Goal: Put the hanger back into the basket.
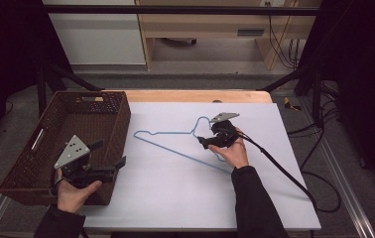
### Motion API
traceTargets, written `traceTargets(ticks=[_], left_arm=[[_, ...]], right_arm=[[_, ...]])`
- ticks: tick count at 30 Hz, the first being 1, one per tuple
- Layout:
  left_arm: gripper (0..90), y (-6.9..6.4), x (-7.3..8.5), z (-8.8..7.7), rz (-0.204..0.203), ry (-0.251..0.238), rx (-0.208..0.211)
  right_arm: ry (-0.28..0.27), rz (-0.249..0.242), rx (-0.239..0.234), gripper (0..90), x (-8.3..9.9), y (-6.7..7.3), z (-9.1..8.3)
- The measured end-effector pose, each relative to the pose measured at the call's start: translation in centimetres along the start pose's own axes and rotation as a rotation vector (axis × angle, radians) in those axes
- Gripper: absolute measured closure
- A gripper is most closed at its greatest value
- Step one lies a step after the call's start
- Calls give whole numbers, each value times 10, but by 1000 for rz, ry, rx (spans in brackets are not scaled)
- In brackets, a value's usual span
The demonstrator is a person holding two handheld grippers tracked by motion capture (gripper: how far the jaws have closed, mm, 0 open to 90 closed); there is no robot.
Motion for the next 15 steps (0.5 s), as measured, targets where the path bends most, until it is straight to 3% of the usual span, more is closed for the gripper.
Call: traceTargets(ticks=[8,15], left_arm=[[61,-2,-1,0,7,3,3],[67,-1,0,0,7,6,4]], right_arm=[[60,-3,-1,361,8,-4,20],[144,-41,5,461,22,0,35]])
Point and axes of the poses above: each handheld gripper's, and its own axes: z roughly forward along the jaws, x roughly out of its underside, y roughly to its left, the point moved 5 cm from there along z, roughly forward along the jaws, and after that the axes turned 3 degrees about x, right-handed, at the moved point
